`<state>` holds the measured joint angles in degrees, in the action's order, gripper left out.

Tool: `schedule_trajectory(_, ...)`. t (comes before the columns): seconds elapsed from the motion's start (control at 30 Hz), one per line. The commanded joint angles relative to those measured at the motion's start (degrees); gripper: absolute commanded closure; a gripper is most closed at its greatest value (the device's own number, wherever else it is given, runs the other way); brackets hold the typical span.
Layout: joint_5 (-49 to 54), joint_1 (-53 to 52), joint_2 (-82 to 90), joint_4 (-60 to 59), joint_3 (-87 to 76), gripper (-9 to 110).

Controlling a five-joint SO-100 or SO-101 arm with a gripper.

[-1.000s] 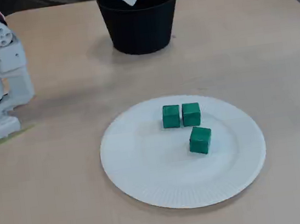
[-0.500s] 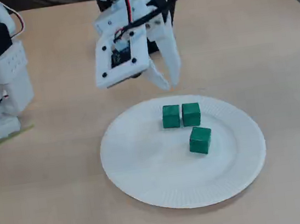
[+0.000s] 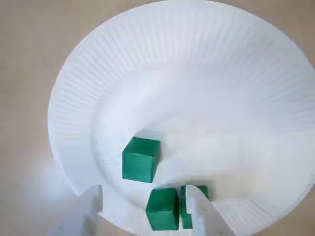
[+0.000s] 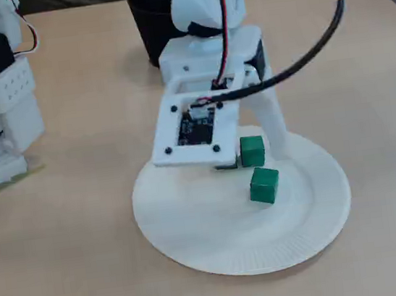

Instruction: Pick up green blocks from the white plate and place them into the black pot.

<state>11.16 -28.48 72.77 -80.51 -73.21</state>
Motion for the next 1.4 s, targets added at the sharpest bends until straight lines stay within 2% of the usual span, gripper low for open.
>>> schedule_trajectory(0.0, 0.2, 0.2, -3.4, -3.2, 8.2, 77)
schedule_trajectory(0.63, -5.7, 2.5, -16.6, -3.3, 19.2, 77)
schedule_trajectory(0.77, -7.3, 2.8, -20.8, -3.3, 24.3, 81)
schedule_trajectory(0.83, -8.5, 2.8, -22.7, -2.9, 26.5, 89)
schedule_trajectory(0.9, -11.5, 2.5, -23.9, -2.6, 27.9, 104)
schedule_trajectory(1.13, -9.4, 2.6, -22.1, -1.8, 29.4, 104)
schedule_trajectory(1.37, -8.7, 2.4, -8.9, 2.7, 29.3, 104)
